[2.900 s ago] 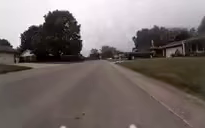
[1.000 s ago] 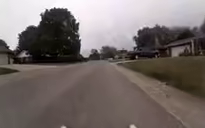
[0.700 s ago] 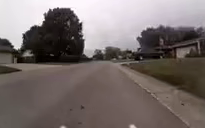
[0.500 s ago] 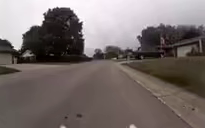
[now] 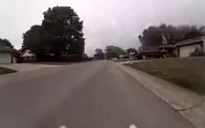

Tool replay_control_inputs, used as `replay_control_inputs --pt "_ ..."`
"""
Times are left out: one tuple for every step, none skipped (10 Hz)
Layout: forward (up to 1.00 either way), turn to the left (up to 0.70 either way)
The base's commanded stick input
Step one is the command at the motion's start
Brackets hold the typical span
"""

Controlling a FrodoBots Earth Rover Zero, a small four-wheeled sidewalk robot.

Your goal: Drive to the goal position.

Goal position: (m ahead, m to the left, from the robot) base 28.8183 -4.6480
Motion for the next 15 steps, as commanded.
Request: replay_control_inputs --pt "1.0 0.0" --pt "1.0 -0.01" --pt "1.0 -0.1" --pt "1.0 -0.28" --pt "1.0 -0.39" --pt "1.0 -0.39" --pt "1.0 -0.24" --pt "1.0 -0.07" --pt "1.0 0.0" --pt "1.0 0.0" --pt "1.0 0.0" --pt "1.0 0.0" --pt "1.0 -0.09" --pt "1.0 -0.17" --pt "1.0 -0.29"
